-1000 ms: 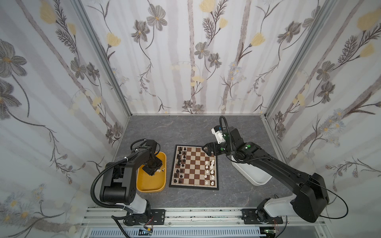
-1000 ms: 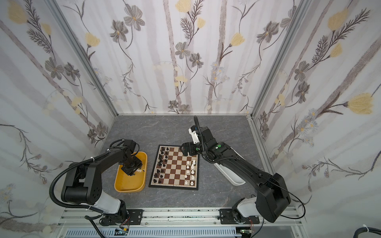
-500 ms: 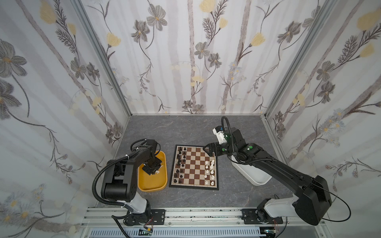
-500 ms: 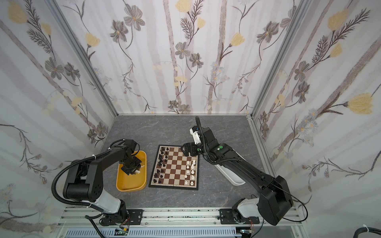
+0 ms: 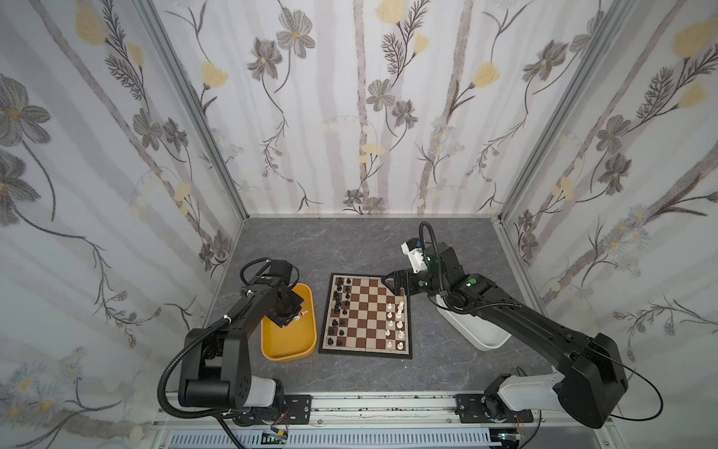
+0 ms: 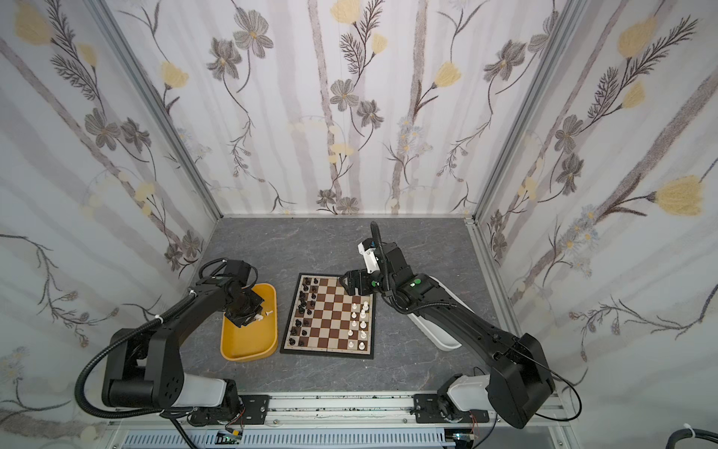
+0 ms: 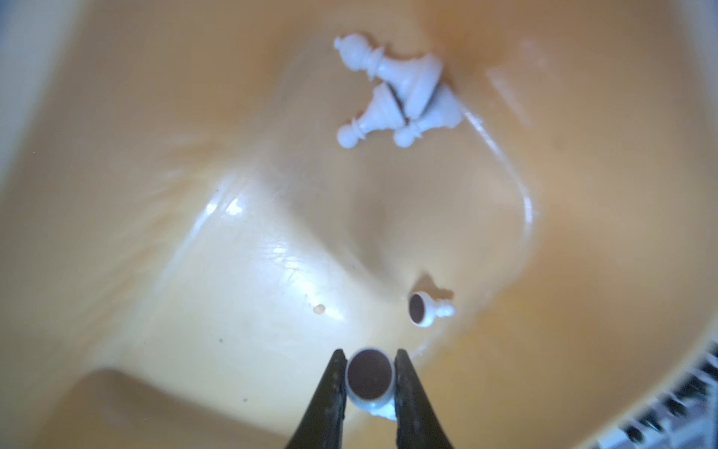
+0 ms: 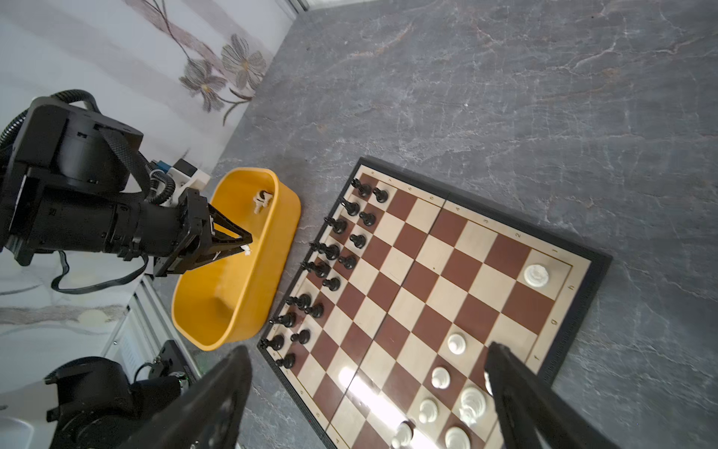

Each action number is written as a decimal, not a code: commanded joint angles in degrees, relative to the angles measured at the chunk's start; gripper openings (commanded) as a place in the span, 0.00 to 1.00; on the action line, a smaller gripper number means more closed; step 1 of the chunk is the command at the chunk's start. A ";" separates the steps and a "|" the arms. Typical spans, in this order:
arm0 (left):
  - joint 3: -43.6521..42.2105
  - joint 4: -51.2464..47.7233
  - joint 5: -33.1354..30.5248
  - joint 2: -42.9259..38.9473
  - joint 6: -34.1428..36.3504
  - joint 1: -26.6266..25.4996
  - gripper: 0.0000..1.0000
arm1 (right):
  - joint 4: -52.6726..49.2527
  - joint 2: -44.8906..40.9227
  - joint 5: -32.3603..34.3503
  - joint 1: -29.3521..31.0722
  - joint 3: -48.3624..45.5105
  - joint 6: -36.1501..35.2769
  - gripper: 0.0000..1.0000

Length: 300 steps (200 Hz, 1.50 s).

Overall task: Set up the chess pieces on the board
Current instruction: 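Close the left gripper on the white pawn and lift it, then carry the pawn over the board toward the right gripper while it reaches over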

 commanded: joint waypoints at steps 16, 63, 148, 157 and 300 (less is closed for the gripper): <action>4.12 -1.65 3.29 -7.88 -5.66 -0.31 0.21 | 21.14 1.29 -5.51 0.68 -1.86 6.56 0.93; 7.94 9.30 11.34 -9.19 -21.56 -6.63 0.20 | 36.63 12.74 -7.64 6.59 3.46 9.94 0.91; 13.15 14.82 15.58 -4.37 -30.99 -13.87 0.20 | 37.32 23.23 -6.77 9.89 10.76 7.04 0.64; 13.15 14.61 15.44 -4.68 -30.94 -13.89 0.20 | 37.53 23.40 -6.75 9.91 10.45 7.09 0.60; 14.56 13.64 15.65 -4.50 -30.66 -13.95 0.20 | 37.78 27.65 -9.78 9.74 12.36 7.84 0.30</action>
